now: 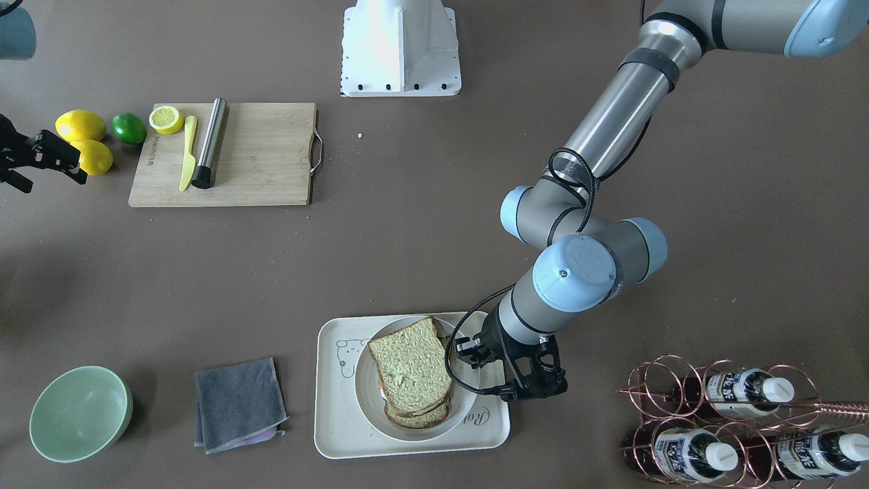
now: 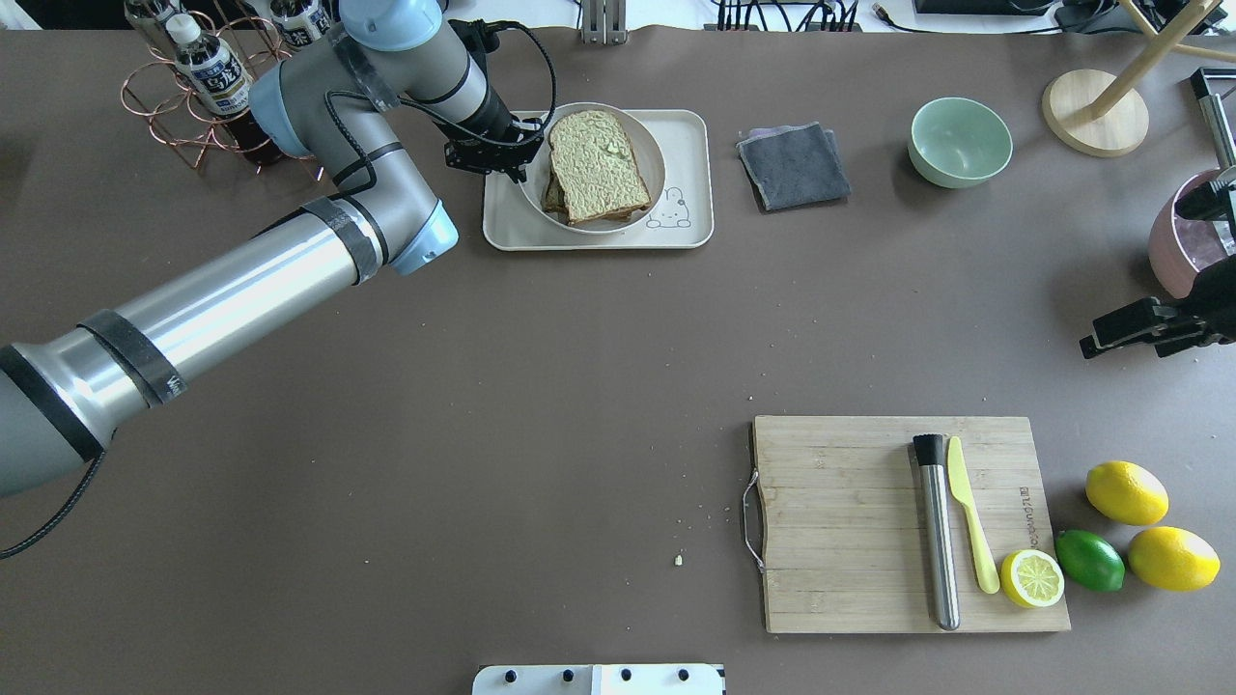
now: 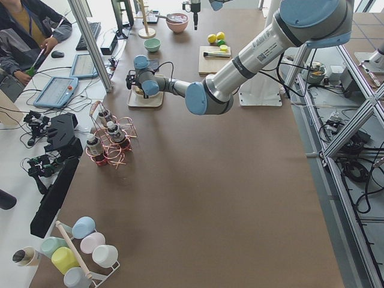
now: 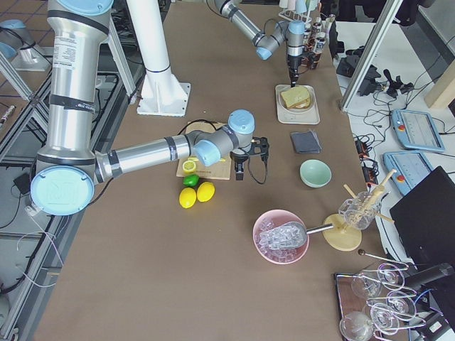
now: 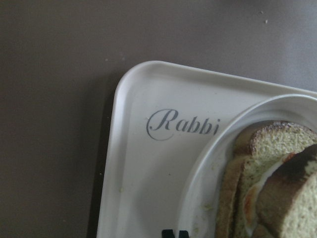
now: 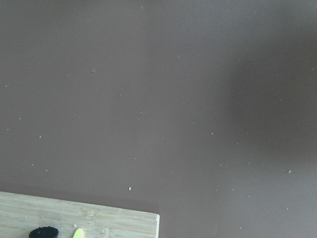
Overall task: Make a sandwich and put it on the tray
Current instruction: 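Carry the plate with the left gripper onto the white tray and lower it, then open the left gripper and withdraw the left arm from the tray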
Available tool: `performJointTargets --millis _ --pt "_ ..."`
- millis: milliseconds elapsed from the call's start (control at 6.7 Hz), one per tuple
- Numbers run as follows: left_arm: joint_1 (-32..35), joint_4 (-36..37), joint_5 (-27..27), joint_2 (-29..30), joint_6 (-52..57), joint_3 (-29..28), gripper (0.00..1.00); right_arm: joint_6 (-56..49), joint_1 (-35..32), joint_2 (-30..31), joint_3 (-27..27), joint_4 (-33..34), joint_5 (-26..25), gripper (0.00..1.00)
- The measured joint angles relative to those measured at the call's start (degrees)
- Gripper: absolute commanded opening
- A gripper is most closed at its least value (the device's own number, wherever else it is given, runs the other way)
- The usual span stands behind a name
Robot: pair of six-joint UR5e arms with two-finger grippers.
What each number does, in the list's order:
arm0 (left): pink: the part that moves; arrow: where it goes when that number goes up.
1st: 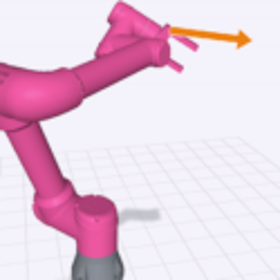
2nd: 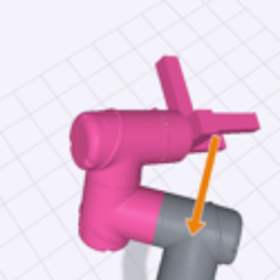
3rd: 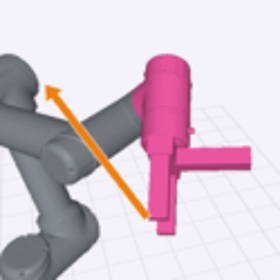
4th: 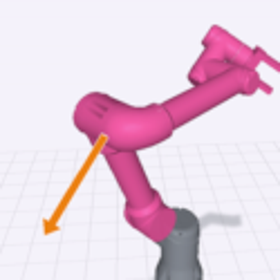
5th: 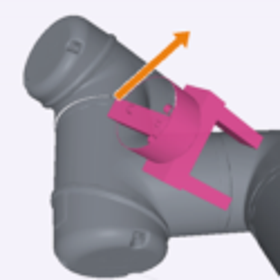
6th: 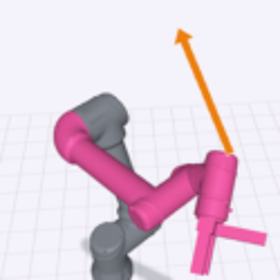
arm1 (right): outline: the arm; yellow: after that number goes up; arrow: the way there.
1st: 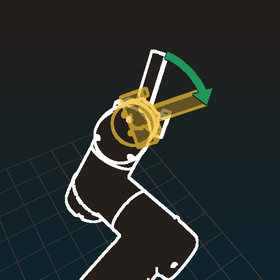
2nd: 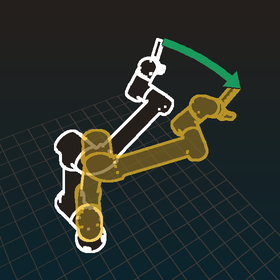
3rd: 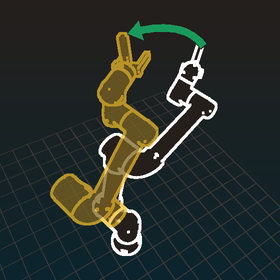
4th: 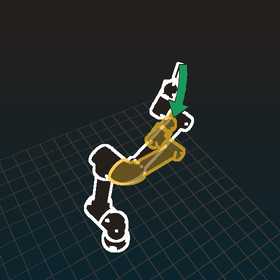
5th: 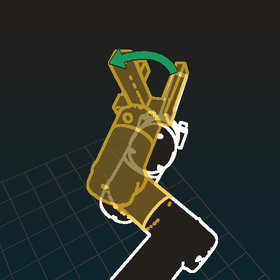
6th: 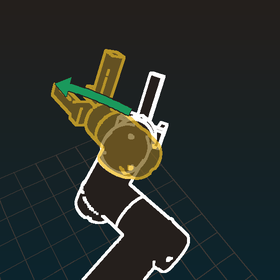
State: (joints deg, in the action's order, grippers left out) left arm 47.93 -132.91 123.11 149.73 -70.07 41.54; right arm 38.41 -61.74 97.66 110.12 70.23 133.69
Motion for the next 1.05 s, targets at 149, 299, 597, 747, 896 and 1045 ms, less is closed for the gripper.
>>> performJointTargets --millis 149,299,597,747,896,1045 --pt "-0.1 -0.7 -0.1 0.3 0.0 -0.5 0.97 0.0 0.0 0.0 0.0 0.0 0.0 1.0" --pt "-0.1 -1.3 -0.3 0.3 0.0 -0.6 0.97 0.0 0.0 0.0 0.0 0.0 0.0 1.0" --pt "1.3 -1.1 -0.5 -2.1 0.0 3.6 0.97 0.1 0.1 -0.5 -0.1 0.0 -0.1 1.0" --pt "2.6 0.9 -0.5 -8.2 0.3 12.5 0.97 0.1 0.0 -0.6 -0.2 0.0 -0.3 1.0" --pt "4.3 4.9 -0.4 -16.1 1.1 23.5 0.97 -0.7 -0.7 -0.6 -0.4 0.0 -1.3 1.0" --pt "6.0 9.3 -0.4 -23.0 5.4 32.3 0.97 -3.9 -2.8 -0.6 -1.1 0.3 -2.3 1.0"
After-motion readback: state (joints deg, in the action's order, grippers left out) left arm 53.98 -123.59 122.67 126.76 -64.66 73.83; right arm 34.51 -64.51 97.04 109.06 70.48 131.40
